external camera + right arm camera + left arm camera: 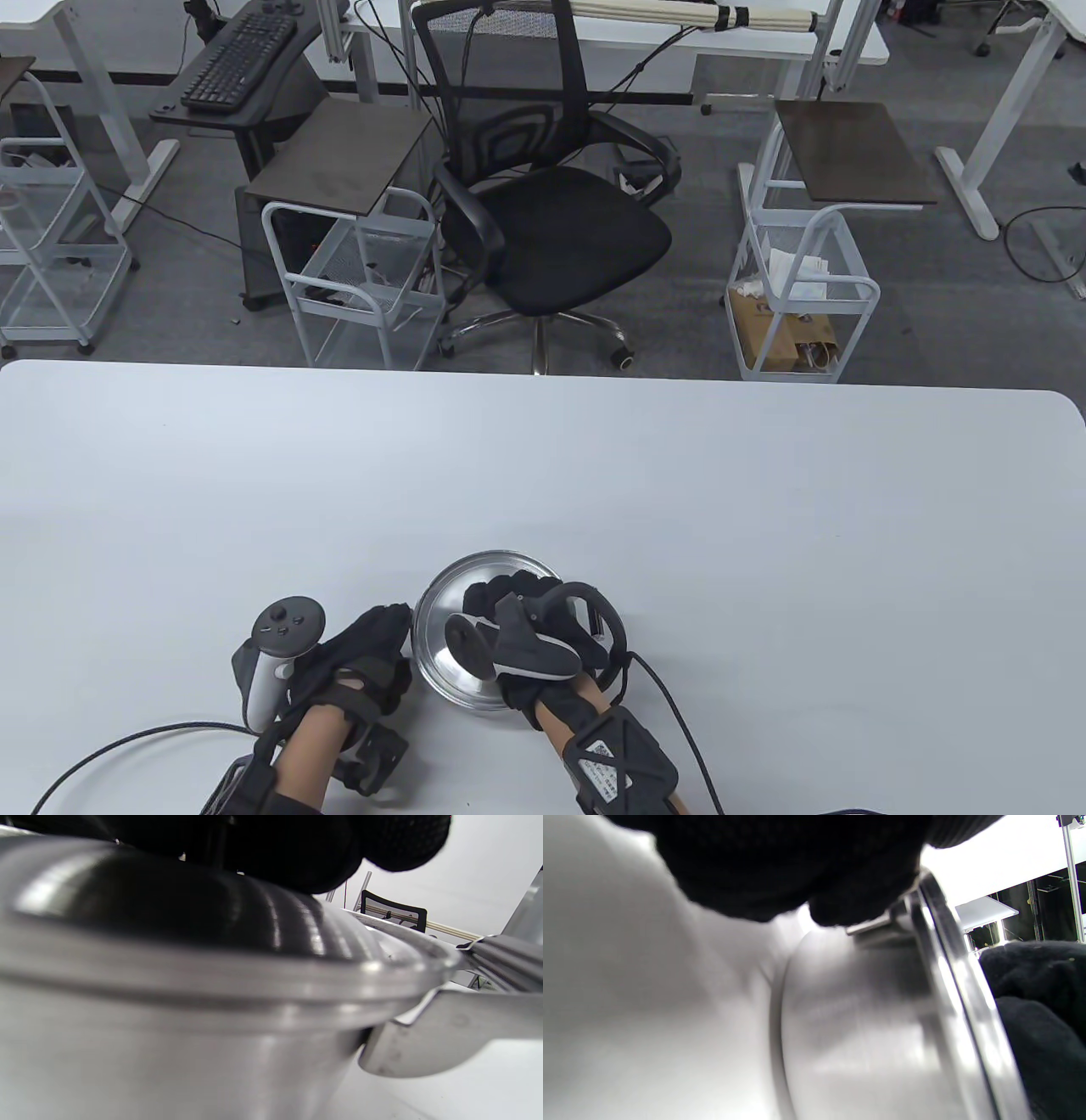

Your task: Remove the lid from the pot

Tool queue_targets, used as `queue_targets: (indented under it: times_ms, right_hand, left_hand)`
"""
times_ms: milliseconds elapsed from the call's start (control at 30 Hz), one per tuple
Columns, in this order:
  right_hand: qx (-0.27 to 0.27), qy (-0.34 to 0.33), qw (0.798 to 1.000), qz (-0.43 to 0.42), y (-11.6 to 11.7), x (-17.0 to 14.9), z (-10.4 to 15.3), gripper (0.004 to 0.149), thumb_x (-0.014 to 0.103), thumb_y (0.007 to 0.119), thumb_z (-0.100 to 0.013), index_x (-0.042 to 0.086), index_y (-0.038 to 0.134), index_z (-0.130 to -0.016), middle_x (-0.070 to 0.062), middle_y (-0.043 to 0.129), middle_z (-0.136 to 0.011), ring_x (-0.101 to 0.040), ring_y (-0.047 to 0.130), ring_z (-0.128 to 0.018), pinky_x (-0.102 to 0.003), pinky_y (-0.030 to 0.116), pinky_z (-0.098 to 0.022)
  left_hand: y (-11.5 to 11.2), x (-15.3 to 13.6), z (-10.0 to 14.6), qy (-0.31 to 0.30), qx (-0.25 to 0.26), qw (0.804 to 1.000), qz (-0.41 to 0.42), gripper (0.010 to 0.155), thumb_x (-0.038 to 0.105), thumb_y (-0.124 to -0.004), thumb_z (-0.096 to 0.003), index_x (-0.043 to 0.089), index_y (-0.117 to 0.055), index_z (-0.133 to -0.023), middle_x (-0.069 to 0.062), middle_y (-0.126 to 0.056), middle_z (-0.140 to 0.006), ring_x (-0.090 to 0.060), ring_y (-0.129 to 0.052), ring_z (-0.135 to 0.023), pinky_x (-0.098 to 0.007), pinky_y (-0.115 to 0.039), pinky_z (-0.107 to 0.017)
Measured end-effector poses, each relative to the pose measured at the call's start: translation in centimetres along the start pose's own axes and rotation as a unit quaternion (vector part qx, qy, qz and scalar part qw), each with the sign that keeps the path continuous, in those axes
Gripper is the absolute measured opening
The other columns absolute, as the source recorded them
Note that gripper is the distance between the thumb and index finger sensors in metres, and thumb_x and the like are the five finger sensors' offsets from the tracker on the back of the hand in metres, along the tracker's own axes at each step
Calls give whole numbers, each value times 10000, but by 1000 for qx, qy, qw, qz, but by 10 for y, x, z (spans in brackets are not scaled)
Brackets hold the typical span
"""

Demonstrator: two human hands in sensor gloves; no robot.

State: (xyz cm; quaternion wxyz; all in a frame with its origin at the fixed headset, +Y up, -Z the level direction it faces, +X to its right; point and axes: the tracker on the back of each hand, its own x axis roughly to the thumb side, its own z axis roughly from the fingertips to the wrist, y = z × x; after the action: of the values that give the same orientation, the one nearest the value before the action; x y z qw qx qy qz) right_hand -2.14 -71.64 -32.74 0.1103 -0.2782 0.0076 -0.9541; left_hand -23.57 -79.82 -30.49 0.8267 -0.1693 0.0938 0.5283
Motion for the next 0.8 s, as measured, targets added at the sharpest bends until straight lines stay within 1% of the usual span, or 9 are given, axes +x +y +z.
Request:
queue_targets:
  times_ms: [167,333,600,633,667,767,800]
  right_hand:
    - [-15,-2,1000,1,-3,-2,2,455,150,888,-302,197,804,-747,54,934,-578,21,919,-373,-293,786,-449]
    - [-37,11,999,-7,-13,-16,10,455,155,886,-307,196,799,-752,55,932,-581,22,914,-374,-288,783,-443]
    - [-83,38,995,-34,-34,-51,36,452,157,885,-310,192,799,-752,54,932,-579,27,911,-367,-275,784,-425]
    - [-90,43,994,-39,-37,-57,40,452,158,886,-309,193,801,-751,54,933,-577,28,912,-364,-274,785,-423]
    - [-95,49,993,-45,-39,-63,44,452,157,886,-309,192,801,-751,53,933,-577,27,912,-364,-276,785,-424]
    - [-110,68,990,-58,-44,-82,58,452,158,886,-309,193,801,-752,54,934,-577,28,912,-364,-275,785,-424]
    - [-114,73,989,-64,-45,-88,61,451,157,887,-309,190,802,-751,53,934,-577,26,912,-365,-277,785,-423]
  left_hand:
    - [0,0,0,0,0,1000,0,535,553,-642,-576,155,-764,-911,199,-909,-564,-116,-986,-230,-344,-828,-160]
    - [0,0,0,1,0,1000,0,544,558,-636,-576,151,-765,-913,187,-912,-567,-120,-986,-230,-347,-827,-159]
    - [0,0,0,2,2,1000,-1,549,562,-637,-577,148,-763,-915,184,-913,-566,-122,-987,-228,-347,-827,-159]
    - [0,0,0,3,2,1000,-1,549,562,-635,-578,149,-761,-917,234,-901,-567,-123,-986,-230,-348,-827,-160]
    - [0,0,0,4,3,1000,0,547,561,-636,-578,149,-762,-916,183,-913,-567,-123,-987,-228,-348,-827,-159]
    - [0,0,0,4,1,1000,2,548,562,-637,-579,148,-761,-917,177,-910,-574,-123,-987,-231,-348,-827,-161]
    - [0,0,0,4,1,1000,2,548,561,-639,-578,148,-762,-916,230,-901,-570,-124,-987,-230,-348,-827,-160]
